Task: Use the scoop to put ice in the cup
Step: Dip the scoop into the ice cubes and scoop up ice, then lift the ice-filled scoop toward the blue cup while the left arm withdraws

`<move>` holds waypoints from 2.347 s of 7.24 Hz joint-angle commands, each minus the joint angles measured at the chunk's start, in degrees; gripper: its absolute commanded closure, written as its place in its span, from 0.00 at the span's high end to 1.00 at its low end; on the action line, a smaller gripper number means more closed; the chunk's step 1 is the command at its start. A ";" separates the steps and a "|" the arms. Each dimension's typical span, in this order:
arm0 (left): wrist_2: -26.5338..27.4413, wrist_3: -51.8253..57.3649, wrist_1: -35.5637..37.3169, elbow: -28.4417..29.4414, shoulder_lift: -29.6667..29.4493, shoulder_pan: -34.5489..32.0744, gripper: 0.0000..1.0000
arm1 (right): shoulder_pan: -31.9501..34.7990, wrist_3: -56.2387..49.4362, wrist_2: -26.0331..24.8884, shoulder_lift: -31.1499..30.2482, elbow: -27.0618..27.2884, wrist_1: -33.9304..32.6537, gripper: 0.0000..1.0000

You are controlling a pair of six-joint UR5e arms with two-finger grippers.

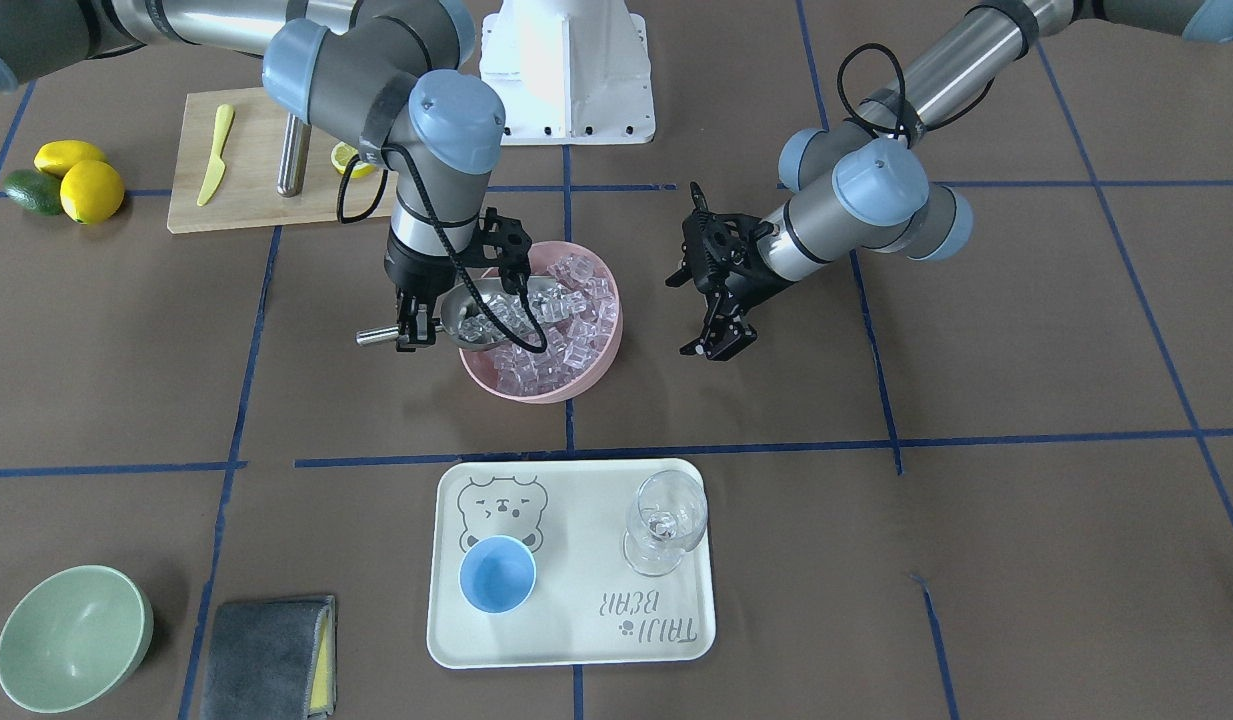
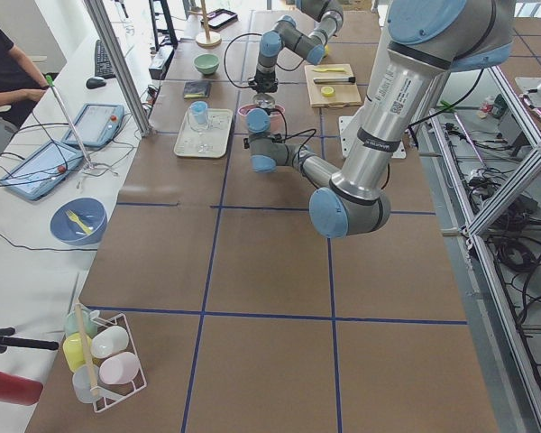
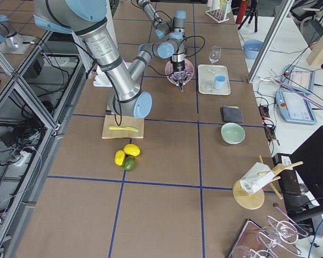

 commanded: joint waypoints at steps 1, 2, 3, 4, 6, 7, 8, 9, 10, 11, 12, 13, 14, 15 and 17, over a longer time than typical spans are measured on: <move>0.00 0.00 0.00 -0.01 -0.04 -0.18 1.00 | 0.99 -0.93 1.02 -0.60 1.44 0.19 0.00; 0.00 0.00 0.09 -0.01 0.05 -0.27 1.00 | 1.43 -0.93 2.15 -0.59 2.49 0.19 0.00; 0.00 0.00 0.09 -0.01 0.14 -0.62 1.00 | 2.56 -0.93 4.51 -0.59 3.80 0.10 0.00; 0.00 -0.26 0.26 -0.01 0.40 -1.23 1.00 | 4.14 -0.93 6.80 -0.59 4.60 0.10 0.00; 0.00 -0.26 0.70 -2.02 2.84 -3.51 1.00 | 8.53 -0.84 11.72 -0.51 5.22 -0.43 0.00; 0.00 -0.35 0.79 -2.99 3.65 -4.57 1.00 | 10.64 -0.84 13.92 -0.51 5.48 -0.69 0.00; -0.09 -0.44 0.97 -3.00 4.52 -5.97 1.00 | 13.10 -0.58 16.64 -0.51 5.57 -0.60 0.00; -0.17 -0.44 0.97 -3.00 5.84 -7.81 1.00 | 15.38 -0.58 19.80 -0.68 5.49 0.09 0.00; -0.26 -0.53 1.05 -3.00 6.29 -9.05 1.00 | 16.80 -0.41 22.27 -0.68 5.49 0.27 0.00; -0.26 -0.53 1.49 -3.00 6.29 -10.10 1.00 | 17.51 0.29 24.12 -0.77 5.40 2.80 0.00; -0.44 -0.44 4.63 -3.17 6.20 -10.72 1.00 | 17.95 0.65 24.48 -0.94 5.31 2.91 0.00; -0.53 -0.44 5.96 -3.09 6.12 -11.08 1.00 | 18.13 0.65 24.66 -0.95 5.22 3.00 0.00; -0.53 -0.44 7.89 -3.08 6.11 -12.21 1.00 | 18.39 0.82 24.58 -1.03 5.05 3.00 0.00; -0.61 -0.44 11.65 -3.17 6.11 -13.79 1.00 | 18.57 2.48 24.31 -1.03 4.61 2.48 0.00; -0.61 -0.53 17.63 -3.52 6.46 -18.96 1.00 | 18.83 8.44 23.96 -0.95 2.42 2.21 0.00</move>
